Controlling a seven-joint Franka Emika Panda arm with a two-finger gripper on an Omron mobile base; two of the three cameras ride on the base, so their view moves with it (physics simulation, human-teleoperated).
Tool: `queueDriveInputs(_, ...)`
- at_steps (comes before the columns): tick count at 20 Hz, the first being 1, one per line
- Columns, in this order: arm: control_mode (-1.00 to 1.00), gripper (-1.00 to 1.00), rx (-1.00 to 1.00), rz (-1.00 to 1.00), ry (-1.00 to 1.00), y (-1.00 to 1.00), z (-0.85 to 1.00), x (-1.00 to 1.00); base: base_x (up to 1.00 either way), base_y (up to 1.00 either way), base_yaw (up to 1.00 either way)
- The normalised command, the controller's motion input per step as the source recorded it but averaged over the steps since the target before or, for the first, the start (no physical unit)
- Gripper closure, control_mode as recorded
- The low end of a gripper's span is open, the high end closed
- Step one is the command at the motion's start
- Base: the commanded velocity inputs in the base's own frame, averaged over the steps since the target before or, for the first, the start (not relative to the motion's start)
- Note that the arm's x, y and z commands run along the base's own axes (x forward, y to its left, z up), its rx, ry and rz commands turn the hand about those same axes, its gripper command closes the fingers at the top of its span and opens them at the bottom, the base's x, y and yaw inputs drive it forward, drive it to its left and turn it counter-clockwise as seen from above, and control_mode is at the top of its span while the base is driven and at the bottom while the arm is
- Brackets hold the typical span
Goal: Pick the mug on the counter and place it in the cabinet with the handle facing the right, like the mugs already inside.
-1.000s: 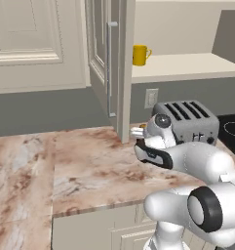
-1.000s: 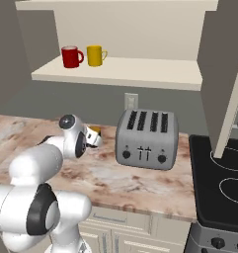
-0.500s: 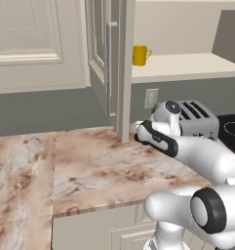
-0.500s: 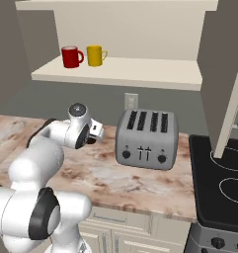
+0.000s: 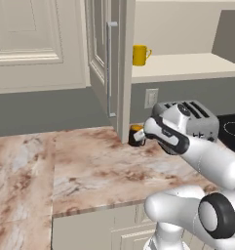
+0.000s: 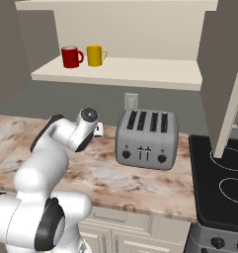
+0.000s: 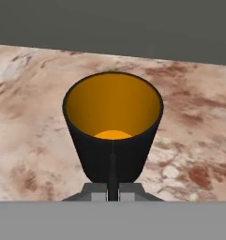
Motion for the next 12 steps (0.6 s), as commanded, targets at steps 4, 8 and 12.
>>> queueDriveInputs(4, -1.0, 1.0, 0.01, 0.39, 0.0, -0.05, 0.0, -0.01, 0.0, 0.0, 0.0)
queueDriveInputs(8, -1.0, 1.0, 0.02, 0.28, -0.04, -0.11, 0.02, -0.07, 0.0, 0.0, 0.0)
queueDriveInputs(12, -1.0, 1.0, -0.06, 0.32, -0.12, 0.0, 0.24, -0.1, 0.0, 0.0, 0.0)
